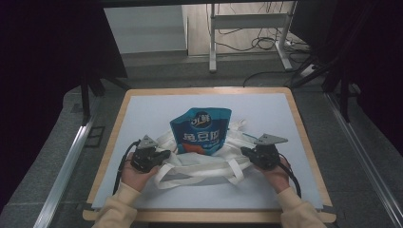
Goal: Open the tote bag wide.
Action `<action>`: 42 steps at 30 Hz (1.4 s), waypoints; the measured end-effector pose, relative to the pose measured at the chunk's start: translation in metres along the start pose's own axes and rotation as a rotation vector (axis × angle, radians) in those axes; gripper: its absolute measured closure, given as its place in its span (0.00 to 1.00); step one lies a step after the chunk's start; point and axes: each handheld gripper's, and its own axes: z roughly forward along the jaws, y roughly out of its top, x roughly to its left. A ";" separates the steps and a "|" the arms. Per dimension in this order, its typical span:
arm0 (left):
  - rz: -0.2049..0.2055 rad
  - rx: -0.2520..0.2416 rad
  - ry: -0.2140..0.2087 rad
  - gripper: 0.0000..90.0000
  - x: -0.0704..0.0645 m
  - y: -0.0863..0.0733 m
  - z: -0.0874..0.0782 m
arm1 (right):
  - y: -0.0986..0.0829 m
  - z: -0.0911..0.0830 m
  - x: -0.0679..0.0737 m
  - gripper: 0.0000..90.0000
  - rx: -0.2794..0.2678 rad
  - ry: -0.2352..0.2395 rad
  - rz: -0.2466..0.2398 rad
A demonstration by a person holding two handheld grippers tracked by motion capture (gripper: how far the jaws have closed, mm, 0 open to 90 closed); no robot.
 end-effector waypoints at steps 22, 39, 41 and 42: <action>-0.061 0.063 0.032 1.00 0.017 0.027 0.037 | 0.005 0.011 0.055 0.99 0.061 0.136 -0.101; -0.097 0.078 0.028 1.00 0.026 0.032 0.052 | -0.022 0.019 0.067 0.99 0.124 0.149 -0.135; -0.097 0.075 0.026 1.00 0.026 0.032 0.052 | -0.022 0.019 0.067 0.99 0.123 0.151 -0.132; -0.095 0.066 0.025 1.00 0.025 0.032 0.051 | -0.022 0.019 0.067 0.99 0.123 0.151 -0.131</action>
